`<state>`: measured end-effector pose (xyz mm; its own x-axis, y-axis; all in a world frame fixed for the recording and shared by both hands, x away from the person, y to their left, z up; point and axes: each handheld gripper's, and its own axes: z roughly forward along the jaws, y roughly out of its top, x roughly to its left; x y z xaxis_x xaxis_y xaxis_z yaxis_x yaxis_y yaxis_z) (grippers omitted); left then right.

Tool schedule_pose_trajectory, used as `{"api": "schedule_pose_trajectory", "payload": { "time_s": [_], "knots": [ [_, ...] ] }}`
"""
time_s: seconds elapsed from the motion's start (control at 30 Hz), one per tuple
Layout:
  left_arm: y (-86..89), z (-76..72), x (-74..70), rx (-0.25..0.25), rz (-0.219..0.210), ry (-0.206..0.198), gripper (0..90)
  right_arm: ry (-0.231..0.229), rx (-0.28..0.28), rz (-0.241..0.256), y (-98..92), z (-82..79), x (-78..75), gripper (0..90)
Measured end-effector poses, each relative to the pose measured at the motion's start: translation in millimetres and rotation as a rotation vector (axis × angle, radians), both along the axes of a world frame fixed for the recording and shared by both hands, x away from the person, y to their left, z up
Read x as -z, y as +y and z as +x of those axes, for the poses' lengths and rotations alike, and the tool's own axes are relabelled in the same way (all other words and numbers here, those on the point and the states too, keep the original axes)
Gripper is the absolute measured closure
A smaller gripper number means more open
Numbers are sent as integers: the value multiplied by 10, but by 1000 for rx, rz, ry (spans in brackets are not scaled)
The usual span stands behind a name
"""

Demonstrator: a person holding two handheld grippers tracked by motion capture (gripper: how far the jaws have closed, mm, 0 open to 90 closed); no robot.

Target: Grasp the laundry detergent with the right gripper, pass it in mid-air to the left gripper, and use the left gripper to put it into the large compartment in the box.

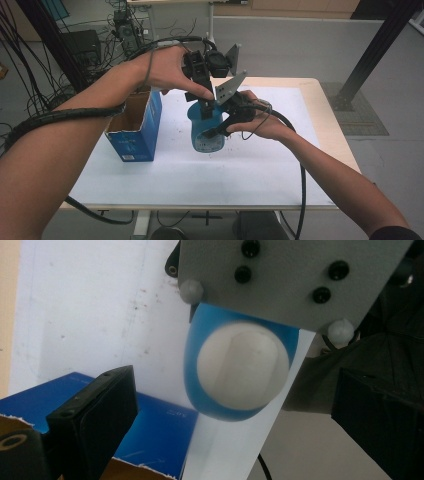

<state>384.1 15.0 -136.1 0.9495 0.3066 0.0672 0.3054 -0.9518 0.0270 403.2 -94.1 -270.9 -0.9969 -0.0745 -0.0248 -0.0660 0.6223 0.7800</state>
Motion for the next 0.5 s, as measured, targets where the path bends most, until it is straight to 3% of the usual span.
{"api": "schedule_pose_trajectory", "payload": {
  "time_s": [0.5],
  "knots": [
    [-97, 41, 147, 27, -30, 27, 51, -9, 2, 22, -75, -16, -32, 437]
  ]
}}
